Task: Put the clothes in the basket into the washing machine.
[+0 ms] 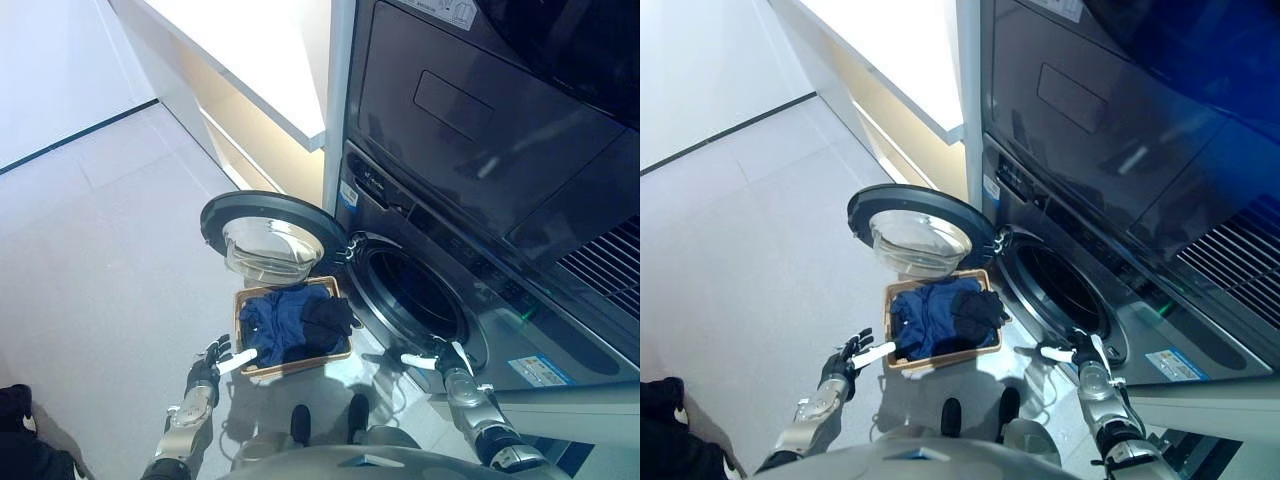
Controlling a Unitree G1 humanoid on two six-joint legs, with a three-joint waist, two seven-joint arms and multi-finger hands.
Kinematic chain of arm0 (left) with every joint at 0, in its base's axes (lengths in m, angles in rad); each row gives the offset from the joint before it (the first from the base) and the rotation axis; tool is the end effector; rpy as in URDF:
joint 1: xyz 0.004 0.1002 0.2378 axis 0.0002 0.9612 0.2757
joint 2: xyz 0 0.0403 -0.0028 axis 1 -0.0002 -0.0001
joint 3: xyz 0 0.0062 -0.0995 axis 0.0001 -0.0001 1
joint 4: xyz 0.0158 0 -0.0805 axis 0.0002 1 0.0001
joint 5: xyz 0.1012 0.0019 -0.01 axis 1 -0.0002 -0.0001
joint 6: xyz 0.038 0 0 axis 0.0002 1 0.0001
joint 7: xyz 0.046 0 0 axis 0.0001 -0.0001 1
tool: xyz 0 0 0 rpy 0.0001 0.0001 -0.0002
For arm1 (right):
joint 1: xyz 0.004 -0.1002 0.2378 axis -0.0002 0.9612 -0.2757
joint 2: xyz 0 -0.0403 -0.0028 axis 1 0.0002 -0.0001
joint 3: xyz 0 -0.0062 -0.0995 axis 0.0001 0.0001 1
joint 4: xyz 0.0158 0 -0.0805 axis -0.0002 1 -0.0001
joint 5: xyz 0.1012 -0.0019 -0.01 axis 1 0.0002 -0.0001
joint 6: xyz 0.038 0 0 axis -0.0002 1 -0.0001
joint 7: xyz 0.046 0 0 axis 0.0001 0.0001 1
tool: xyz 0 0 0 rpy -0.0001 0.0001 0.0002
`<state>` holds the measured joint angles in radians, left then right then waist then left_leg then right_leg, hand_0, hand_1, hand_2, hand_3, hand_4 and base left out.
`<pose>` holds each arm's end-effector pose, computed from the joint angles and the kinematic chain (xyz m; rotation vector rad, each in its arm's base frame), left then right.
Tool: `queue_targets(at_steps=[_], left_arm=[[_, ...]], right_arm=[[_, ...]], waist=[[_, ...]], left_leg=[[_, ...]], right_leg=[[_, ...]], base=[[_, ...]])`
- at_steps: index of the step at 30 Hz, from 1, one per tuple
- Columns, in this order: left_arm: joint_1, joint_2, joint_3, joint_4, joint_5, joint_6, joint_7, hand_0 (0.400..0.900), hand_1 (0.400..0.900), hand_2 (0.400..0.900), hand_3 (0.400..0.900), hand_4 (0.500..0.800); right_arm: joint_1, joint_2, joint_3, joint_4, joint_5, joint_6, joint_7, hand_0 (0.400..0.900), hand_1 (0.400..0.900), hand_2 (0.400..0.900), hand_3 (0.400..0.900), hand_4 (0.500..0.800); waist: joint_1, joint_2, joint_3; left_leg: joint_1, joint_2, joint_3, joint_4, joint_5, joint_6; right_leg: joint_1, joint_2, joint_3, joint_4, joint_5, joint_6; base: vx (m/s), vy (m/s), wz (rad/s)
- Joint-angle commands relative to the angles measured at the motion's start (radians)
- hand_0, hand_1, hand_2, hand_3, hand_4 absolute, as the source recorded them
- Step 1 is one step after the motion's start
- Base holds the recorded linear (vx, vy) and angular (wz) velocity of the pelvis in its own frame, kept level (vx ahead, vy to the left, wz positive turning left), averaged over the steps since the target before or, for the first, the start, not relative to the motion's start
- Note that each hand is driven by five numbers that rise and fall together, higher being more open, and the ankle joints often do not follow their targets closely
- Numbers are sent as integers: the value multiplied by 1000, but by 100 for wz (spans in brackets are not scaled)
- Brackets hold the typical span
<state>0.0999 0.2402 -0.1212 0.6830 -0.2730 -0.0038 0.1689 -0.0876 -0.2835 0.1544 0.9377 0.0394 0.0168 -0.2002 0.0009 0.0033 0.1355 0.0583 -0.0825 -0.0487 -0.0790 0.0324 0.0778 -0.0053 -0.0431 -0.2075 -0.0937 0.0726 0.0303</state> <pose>0.1239 0.2066 -0.0763 0.0698 0.7806 0.2469 0.1497 -0.2218 -0.0790 -0.3943 0.8460 -0.1877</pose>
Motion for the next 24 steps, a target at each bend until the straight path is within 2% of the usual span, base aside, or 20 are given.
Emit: queue_targets(at_steps=[1,11,16,24], left_arm=[[-52,31,26,-8,30,-58,18,900,900,900,900,800],[-74,40,-12,-61,-2,-84,41,900,900,900,900,800],[-87,59,-21,-111,-15,-106,63,900,900,900,900,800],[-126,111,-59,-217,10,-161,136,900,900,900,900,800]], right_arm=[[-89,-11,1,-86,7,-65,-10,900,900,900,900,800],[-240,-25,100,-147,-46,-66,-25,900,900,900,900,800],[-349,-29,173,-157,-106,-64,-39,900,900,900,900,800],[-598,-57,319,-5,-329,-46,-145,900,900,900,900,800]], waist=[[17,-33,17],[51,-30,111],[74,-25,180],[125,9,270]], left_leg=[[-23,54,-16,-8,-76,-75],[-153,30,-28,39,-53,-63],[-270,16,-24,120,-59,-57],[-463,0,-25,208,-53,-56]], right_leg=[[10,-69,4,6,-36,91],[-96,-87,-7,20,-5,94],[-186,-115,2,59,6,96],[-359,-139,5,118,28,94]], base=[[-31,19,1],[-86,30,6],[-126,62,2],[-116,45,5]])
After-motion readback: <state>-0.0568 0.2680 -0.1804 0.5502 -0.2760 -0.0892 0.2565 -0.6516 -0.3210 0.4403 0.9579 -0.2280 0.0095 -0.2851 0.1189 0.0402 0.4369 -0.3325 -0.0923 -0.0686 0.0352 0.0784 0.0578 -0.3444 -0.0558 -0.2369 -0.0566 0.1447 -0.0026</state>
